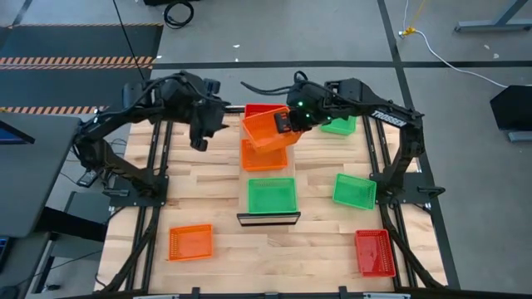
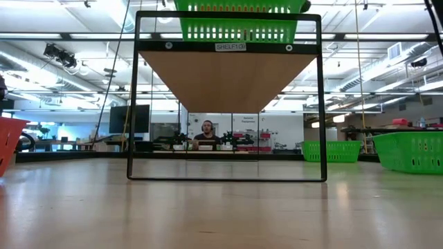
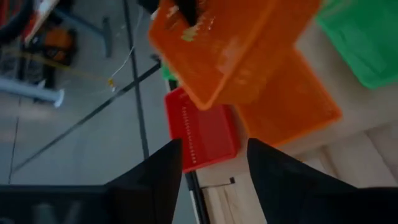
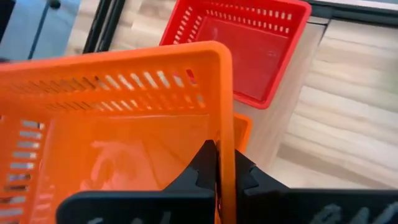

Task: Stack baskets on shelf by color
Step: Stack the top orange basket on top of the orange basket on the shelf

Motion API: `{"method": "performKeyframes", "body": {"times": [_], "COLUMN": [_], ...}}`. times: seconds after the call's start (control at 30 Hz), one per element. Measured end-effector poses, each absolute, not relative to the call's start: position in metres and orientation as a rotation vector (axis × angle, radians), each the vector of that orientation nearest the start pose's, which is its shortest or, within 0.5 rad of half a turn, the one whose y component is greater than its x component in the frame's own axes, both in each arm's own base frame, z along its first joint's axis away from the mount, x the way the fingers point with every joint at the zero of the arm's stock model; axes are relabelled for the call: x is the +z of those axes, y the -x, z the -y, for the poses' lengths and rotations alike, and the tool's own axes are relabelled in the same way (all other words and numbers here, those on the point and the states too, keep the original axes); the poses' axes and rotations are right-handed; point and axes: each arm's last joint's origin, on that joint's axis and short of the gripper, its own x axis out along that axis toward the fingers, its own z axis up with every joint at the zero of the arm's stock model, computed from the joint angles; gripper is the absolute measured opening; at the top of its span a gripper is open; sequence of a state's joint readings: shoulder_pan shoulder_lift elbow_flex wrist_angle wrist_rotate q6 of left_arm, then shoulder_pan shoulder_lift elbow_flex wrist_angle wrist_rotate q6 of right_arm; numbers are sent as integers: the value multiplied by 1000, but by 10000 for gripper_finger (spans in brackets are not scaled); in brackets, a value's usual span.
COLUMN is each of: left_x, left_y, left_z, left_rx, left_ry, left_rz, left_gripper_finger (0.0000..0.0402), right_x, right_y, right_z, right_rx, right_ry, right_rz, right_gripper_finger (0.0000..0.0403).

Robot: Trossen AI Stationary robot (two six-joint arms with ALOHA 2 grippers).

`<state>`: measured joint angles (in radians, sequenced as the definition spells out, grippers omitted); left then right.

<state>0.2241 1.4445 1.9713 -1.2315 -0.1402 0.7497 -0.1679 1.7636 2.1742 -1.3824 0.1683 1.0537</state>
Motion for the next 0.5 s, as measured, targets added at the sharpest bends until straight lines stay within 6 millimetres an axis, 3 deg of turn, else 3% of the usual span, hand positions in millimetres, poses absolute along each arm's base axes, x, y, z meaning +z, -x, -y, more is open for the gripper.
{"method": "performKeyframes", "body": {"times": [0.27,0.5], "left_x": [484,486], "left_y": [-232,-231], "left_z": [-63,-64], "left_rx": [232,253], "left_ry": [-493,-458], "left_rz": [-742,-728], "left_gripper_finger": [163,147], "right_x": [420,385], "right_y": [-340,-369], "right_z": [33,20], "right_rx": [-963,-1037], "right_ry": [-988,-941], "right_rz": [-631,-704], "right_gripper_finger": [5,5]}}
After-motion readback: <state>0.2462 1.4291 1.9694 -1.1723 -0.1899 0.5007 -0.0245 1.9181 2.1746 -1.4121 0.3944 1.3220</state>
